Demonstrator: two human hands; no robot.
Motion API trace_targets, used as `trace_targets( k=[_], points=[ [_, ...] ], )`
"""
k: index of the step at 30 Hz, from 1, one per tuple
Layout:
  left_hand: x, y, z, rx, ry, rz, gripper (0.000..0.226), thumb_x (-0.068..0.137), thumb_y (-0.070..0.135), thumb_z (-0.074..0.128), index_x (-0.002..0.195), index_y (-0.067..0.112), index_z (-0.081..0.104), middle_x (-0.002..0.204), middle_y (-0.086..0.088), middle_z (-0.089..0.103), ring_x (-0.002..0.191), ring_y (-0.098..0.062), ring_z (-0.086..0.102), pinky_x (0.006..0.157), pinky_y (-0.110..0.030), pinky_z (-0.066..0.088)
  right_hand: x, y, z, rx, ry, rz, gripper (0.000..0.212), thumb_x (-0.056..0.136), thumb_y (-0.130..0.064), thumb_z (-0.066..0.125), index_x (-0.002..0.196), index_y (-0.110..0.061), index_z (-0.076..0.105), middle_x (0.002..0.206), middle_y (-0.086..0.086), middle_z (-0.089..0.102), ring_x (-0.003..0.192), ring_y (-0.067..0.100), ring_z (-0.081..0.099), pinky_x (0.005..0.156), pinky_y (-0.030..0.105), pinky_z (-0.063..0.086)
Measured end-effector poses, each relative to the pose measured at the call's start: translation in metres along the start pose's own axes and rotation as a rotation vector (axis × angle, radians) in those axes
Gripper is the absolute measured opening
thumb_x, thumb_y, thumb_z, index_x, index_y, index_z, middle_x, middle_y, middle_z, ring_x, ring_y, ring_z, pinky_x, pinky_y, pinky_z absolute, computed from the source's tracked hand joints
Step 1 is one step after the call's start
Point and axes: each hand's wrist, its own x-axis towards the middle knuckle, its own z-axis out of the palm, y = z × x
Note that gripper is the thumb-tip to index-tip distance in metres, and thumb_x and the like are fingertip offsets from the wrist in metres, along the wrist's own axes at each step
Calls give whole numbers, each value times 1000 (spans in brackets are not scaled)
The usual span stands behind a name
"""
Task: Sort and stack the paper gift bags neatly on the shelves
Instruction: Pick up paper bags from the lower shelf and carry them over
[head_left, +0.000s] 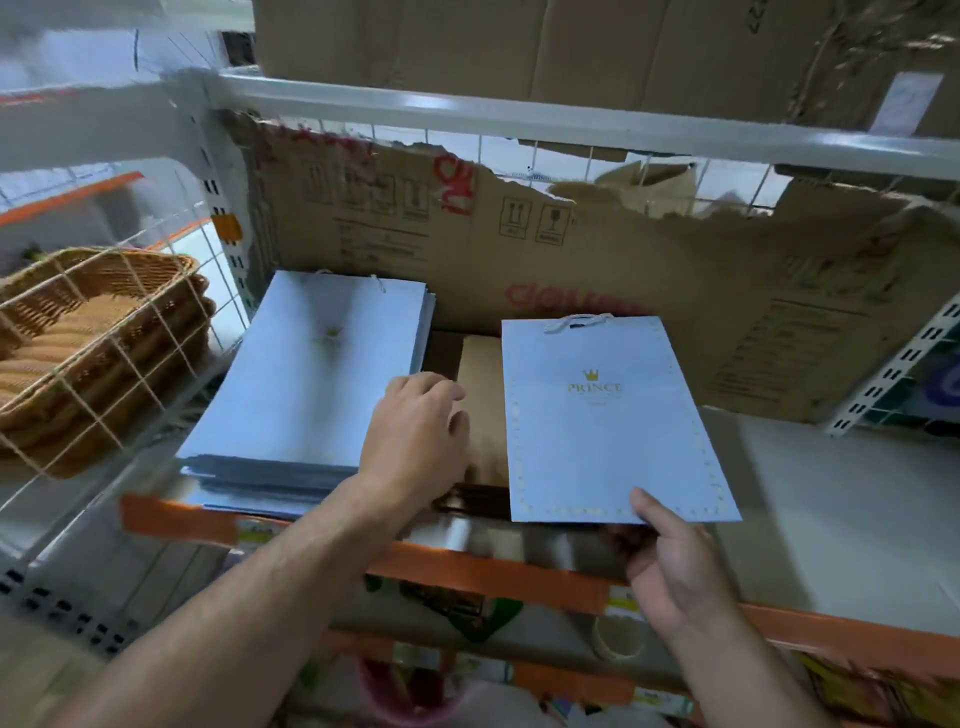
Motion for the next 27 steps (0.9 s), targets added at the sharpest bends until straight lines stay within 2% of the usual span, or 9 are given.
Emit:
trace_targets(
  k=[5,8,11,15,17,20,23,27],
  points=[
    [-15,-48,-54,24,-66,6,32,101,26,49,131,21,61,136,3,58,129,-21,42,104,-34,36,-29,35,62,41,-39,-5,25,95,-5,56,118,-12,66,96,6,75,61,16,68,52,27,56],
    [-19,-78,-82,57,-84,-21,37,102,31,46,137,23,56,141,4,55,132,-22,39,105,-38,36,-45,55,103,59,-38,-12,20,95,-4,56,109,-13,67,81,4,75,52,14,64,50,25,55],
    [-26,-104,-106,35,-62,-42,38,101,30,49,137,21,56,138,1,58,131,-24,43,105,-41,39,-56,76,145,48,-37,-22,16,96,-3,57,100,-14,67,73,3,73,49,14,62,49,27,53],
    [-32,-134,-130,48,9,-47,38,95,23,55,132,15,63,127,-7,66,119,-30,54,93,-40,44,-59,102,198,29,-17,33,12,96,-3,57,95,-13,65,64,4,69,43,14,60,44,26,52],
    [-34,-146,-138,44,25,-83,38,96,23,53,133,16,61,126,-6,66,119,-30,54,94,-41,44,-58,113,221,14,-8,74,11,97,-4,57,96,-13,64,64,5,68,42,14,59,44,26,53],
    [-39,-159,-145,49,35,-110,40,99,25,50,137,19,57,135,0,60,128,-26,47,102,-44,38,-54,128,248,-32,14,114,3,97,-5,59,98,-8,61,63,7,64,41,15,58,47,28,53],
    [-41,-166,-148,51,31,-117,41,98,27,52,138,20,56,138,1,57,132,-26,43,106,-45,35,-50,139,268,-58,42,136,16,95,-6,63,109,-1,58,71,12,63,46,18,59,47,29,55],
    [-43,-170,-147,85,-31,-111,44,98,33,53,140,22,51,140,3,52,133,-24,39,105,-42,33,-54,146,277,-127,31,191,15,95,-12,65,102,1,62,72,14,67,54,22,64,45,29,54]
  ],
)
